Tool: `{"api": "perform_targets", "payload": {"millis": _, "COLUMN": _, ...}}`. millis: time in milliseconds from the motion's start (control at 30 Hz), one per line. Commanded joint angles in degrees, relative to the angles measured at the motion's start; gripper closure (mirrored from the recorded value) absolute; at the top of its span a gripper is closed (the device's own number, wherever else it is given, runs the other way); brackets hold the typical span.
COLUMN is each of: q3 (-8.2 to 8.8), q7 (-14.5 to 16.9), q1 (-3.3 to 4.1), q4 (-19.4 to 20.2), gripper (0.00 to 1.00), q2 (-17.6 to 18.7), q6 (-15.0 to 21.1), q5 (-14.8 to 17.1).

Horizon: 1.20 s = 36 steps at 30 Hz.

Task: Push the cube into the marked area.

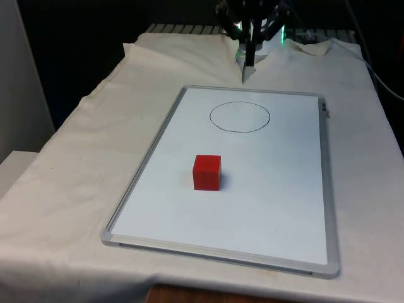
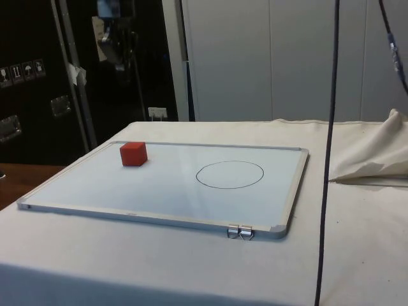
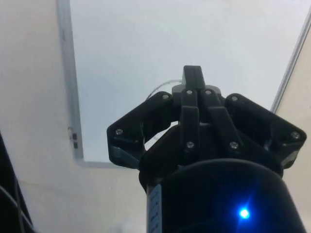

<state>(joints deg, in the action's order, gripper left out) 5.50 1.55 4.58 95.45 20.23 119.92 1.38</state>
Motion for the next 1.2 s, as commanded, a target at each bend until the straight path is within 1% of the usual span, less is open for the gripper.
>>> {"api": "perform_targets", "payload": {"millis": 0, "q3": 0.0, "q7": 0.0, "q1": 0.0, "q4": -0.29, "gripper": 1.0, "q2": 0.63, "q6": 0.52, "q5": 0.0}}
{"api": "perform_targets", "payload": {"millis": 67, "q3": 0.0, "q7": 0.11, "q1": -0.23, "q4": -1.72, "gripper": 1.0, "q2": 2.86, "q6": 1.55, "q5": 0.4}}
{"api": "perform_targets", "payload": {"millis": 200, "q3": 0.23, "q7": 0.17, "q1": -0.29, "q4": -4.01, "gripper": 1.0, "q2": 5.96, "q6": 2.69, "q5": 0.23}}
{"api": "perform_targets", "payload": {"millis": 233, "q3": 0.34, "q7": 0.17, "q1": -0.23, "q4": -5.21, "gripper": 1.0, "q2": 7.39, "q6": 3.04, "q5": 0.06}}
{"api": "perform_targets", "payload": {"millis": 267, "q3": 0.34, "q7": 0.06, "q1": -0.11, "q4": -4.47, "gripper": 1.0, "q2": 6.65, "q6": 3.04, "q5": 0.0}}
{"api": "perform_targets", "payload": {"millis": 300, "q3": 0.4, "q7": 0.23, "q1": -0.23, "q4": -5.9, "gripper": 1.0, "q2": 8.25, "q6": 3.27, "q5": 0.06}}
{"api": "perform_targets", "payload": {"millis": 400, "q3": 0.63, "q7": 0.46, "q1": -0.29, "q4": -8.14, "gripper": 1.0, "q2": 10.71, "q6": 3.55, "q5": -0.06}}
{"api": "perform_targets", "payload": {"millis": 467, "q3": 0.97, "q7": 0.97, "q1": -0.46, "q4": -10.37, "gripper": 1.0, "q2": 13.12, "q6": 3.78, "q5": 0.06}}
{"api": "perform_targets", "payload": {"millis": 500, "q3": 1.09, "q7": 1.09, "q1": -0.46, "q4": -11.06, "gripper": 1.0, "q2": 13.81, "q6": 3.78, "q5": 0.11}}
{"api": "perform_targets", "payload": {"millis": 533, "q3": 1.2, "q7": 1.38, "q1": -0.63, "q4": -11.75, "gripper": 1.0, "q2": 14.67, "q6": 3.95, "q5": 0.17}}
{"api": "perform_targets", "payload": {"millis": 567, "q3": 1.38, "q7": 0.97, "q1": -0.29, "q4": -11.46, "gripper": 1.0, "q2": 14.27, "q6": 3.78, "q5": 0.0}}
{"api": "perform_targets", "payload": {"millis": 600, "q3": 1.32, "q7": 1.6, "q1": -0.8, "q4": -12.49, "gripper": 1.0, "q2": 15.47, "q6": 4.07, "q5": 0.29}}
{"api": "perform_targets", "payload": {"millis": 700, "q3": 1.83, "q7": 2.41, "q1": -1.2, "q4": -14.55, "gripper": 1.0, "q2": 17.82, "q6": 4.41, "q5": 0.69}}
{"api": "perform_targets", "payload": {"millis": 767, "q3": 2.41, "q7": 3.15, "q1": -1.38, "q4": -16.56, "gripper": 1.0, "q2": 20.0, "q6": 4.81, "q5": 1.26}}
{"api": "perform_targets", "payload": {"millis": 833, "q3": 2.69, "q7": 3.5, "q1": -1.49, "q4": -17.82, "gripper": 1.0, "q2": 21.43, "q6": 5.1, "q5": 1.6}}
{"api": "perform_targets", "payload": {"millis": 867, "q3": 2.98, "q7": 3.27, "q1": -1.2, "q4": -17.59, "gripper": 1.0, "q2": 21.2, "q6": 5.1, "q5": 1.43}}
{"api": "perform_targets", "payload": {"millis": 900, "q3": 2.81, "q7": 3.61, "q1": -1.55, "q4": -18.45, "gripper": 1.0, "q2": 22.06, "q6": 5.1, "q5": 1.72}}
{"api": "perform_targets", "payload": {"millis": 967, "q3": 2.92, "q7": 3.61, "q1": -1.49, "q4": -19.77, "gripper": 1.0, "q2": 23.55, "q6": 5.39, "q5": 1.89}}
{"api": "perform_targets", "payload": {"millis": 1000, "q3": 2.98, "q7": 3.5, "q1": -1.55, "q4": -21.03, "gripper": 1.0, "q2": 24.81, "q6": 5.56, "q5": 1.95}}
{"api": "perform_targets", "payload": {"millis": 1067, "q3": 2.92, "q7": 3.38, "q1": -1.43, "q4": -22.17, "gripper": 1.0, "q2": 25.95, "q6": 5.61, "q5": 2.12}}
{"api": "perform_targets", "payload": {"millis": 1133, "q3": 2.81, "q7": 3.27, "q1": -1.43, "q4": -23.26, "gripper": 1.0, "q2": 26.93, "q6": 5.61, "q5": 2.23}}
{"api": "perform_targets", "payload": {"millis": 1167, "q3": 3.09, "q7": 3.27, "q1": -1.32, "q4": -22.69, "gripper": 1.0, "q2": 26.47, "q6": 5.61, "q5": 1.89}}
